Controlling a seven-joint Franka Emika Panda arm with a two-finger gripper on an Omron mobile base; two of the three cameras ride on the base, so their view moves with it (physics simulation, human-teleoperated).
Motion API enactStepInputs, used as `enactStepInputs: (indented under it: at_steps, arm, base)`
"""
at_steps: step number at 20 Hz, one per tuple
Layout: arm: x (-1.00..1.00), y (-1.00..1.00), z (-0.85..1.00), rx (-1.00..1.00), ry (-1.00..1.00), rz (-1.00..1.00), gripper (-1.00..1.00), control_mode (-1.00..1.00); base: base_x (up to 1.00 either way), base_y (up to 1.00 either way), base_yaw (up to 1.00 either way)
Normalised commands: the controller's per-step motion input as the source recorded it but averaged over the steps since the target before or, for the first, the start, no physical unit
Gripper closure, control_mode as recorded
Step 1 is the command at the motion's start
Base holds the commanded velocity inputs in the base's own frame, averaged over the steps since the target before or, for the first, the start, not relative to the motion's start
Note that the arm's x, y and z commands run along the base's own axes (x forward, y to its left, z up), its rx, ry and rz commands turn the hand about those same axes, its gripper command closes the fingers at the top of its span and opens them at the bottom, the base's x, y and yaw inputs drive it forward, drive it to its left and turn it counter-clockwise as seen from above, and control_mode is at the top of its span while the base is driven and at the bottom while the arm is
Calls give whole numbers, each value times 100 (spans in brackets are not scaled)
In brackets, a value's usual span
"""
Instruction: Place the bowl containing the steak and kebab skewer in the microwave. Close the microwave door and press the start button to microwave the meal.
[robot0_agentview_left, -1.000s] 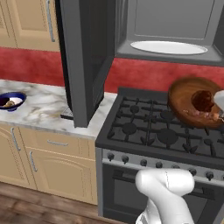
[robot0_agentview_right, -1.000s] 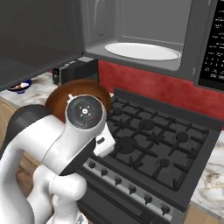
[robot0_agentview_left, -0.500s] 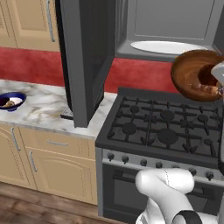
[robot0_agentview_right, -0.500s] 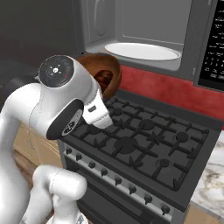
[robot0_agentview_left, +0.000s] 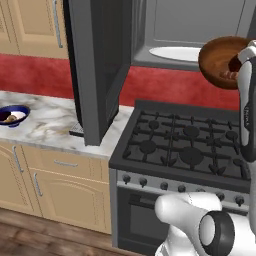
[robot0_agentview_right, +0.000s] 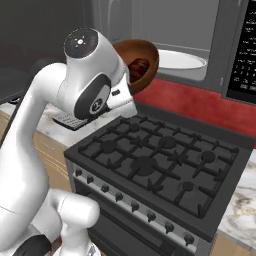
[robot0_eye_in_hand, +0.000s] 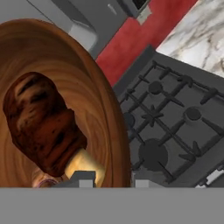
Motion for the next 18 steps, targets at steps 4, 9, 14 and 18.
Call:
enactStepInputs:
  at_steps: [4, 9, 14, 18]
  arm:
    - [72, -11, 21, 24, 0, -4, 100, -100]
    - [67, -14, 2, 11, -1, -3, 100, -100]
    - [58, -7, 0, 0, 0, -6, 100, -100]
    - [66, -8, -2, 0, 0, -8, 100, -100]
  base:
    - [0, 0, 0]
    - [0, 0, 0]
    - [0, 0, 0]
    - [0, 0, 0]
